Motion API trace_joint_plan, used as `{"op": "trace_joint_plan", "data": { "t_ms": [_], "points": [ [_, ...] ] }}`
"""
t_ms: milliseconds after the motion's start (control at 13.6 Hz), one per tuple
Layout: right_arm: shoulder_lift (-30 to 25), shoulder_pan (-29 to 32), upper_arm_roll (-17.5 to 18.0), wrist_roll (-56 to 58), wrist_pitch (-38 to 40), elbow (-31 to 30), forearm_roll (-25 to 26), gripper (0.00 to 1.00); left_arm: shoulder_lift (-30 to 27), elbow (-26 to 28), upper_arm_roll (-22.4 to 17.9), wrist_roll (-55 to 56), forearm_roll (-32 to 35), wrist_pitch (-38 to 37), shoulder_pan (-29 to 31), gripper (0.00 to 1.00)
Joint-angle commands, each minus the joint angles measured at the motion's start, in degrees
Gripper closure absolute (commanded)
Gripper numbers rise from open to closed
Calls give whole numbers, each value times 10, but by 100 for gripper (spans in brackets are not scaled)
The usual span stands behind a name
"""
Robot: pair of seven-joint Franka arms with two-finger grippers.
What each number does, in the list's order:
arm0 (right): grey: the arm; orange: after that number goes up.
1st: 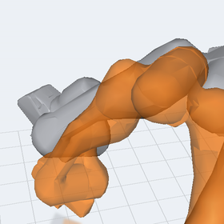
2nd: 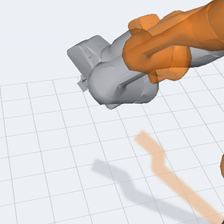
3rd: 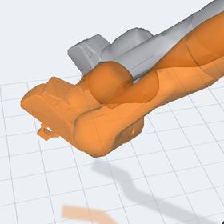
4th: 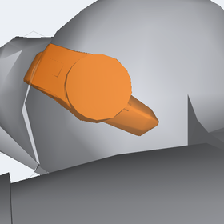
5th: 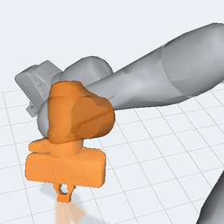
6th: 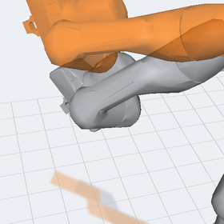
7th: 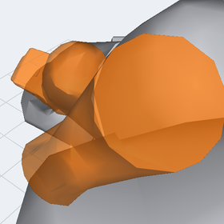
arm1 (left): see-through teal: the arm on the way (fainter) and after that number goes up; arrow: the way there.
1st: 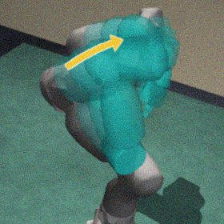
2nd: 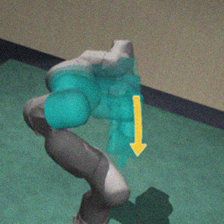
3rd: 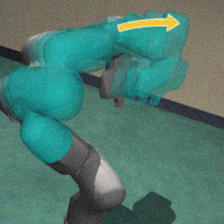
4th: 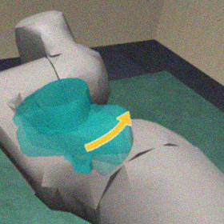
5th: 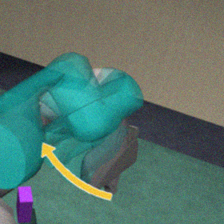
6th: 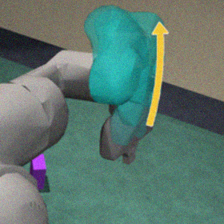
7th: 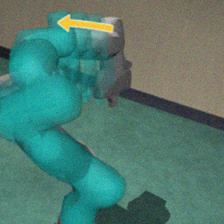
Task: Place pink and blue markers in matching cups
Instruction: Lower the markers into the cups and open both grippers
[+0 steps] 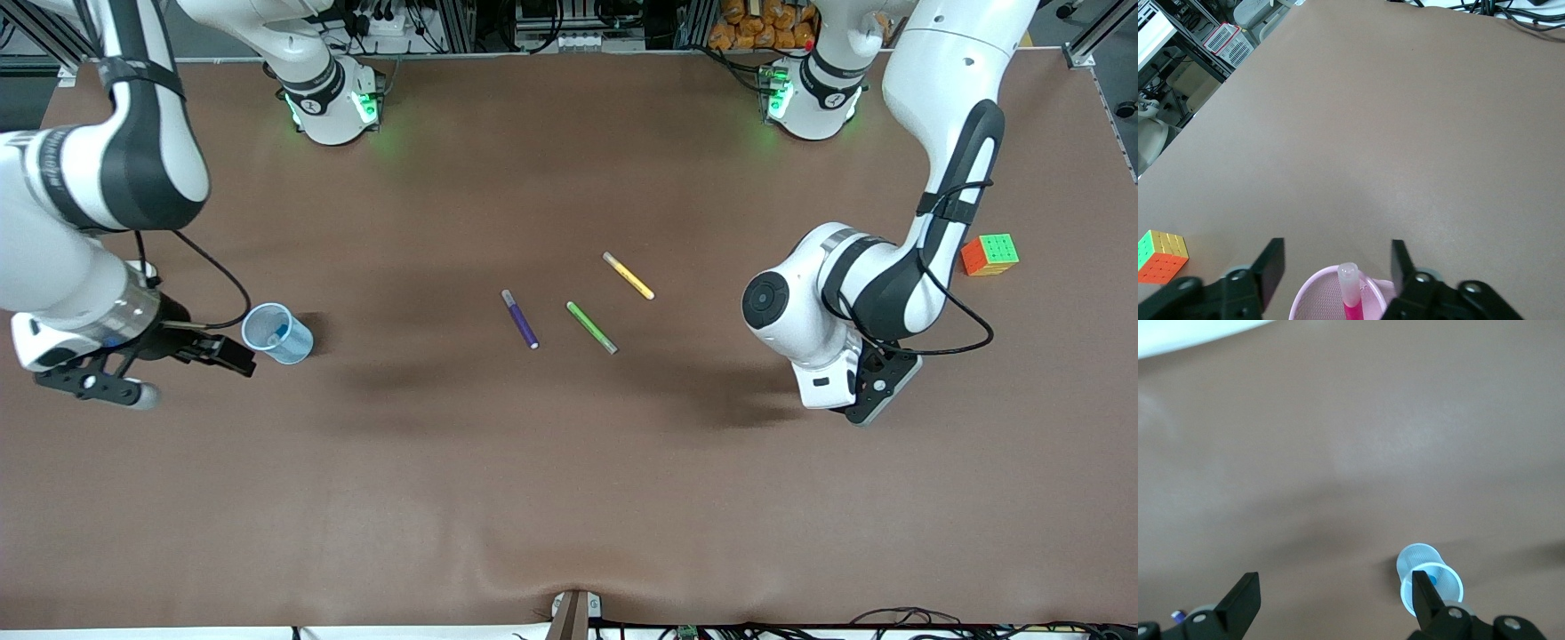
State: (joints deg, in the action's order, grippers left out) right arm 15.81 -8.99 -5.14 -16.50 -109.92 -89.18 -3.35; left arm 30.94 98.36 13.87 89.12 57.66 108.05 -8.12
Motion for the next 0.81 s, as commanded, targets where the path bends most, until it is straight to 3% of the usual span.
{"op": "trace_joint_plan", "data": {
  "t_ms": [0, 74, 295, 443, 590, 738],
  "points": [
    [26, 2, 4, 0, 23, 61, -10, 0, -4, -17, 1, -24, -27, -11, -1, 0],
    [26, 12, 15, 1, 26, 73, -13, 0, -6, -32, 1, -52, -59, -11, 2, 0],
    [20, 131, 144, 28, 74, 105, -12, 0, -18, -80, -1, -161, -155, -29, 12, 0],
    [19, 127, 148, 109, 91, 129, 9, 0, -33, -105, -1, -222, -207, -49, 20, 0],
    [19, 122, 148, 118, 196, 207, 45, 0, -59, -113, -2, -291, -266, -50, 37, 0],
    [12, 117, 144, 121, 298, 237, 41, 0, -90, -113, -2, -363, -328, -50, 57, 0]
  ]
}}
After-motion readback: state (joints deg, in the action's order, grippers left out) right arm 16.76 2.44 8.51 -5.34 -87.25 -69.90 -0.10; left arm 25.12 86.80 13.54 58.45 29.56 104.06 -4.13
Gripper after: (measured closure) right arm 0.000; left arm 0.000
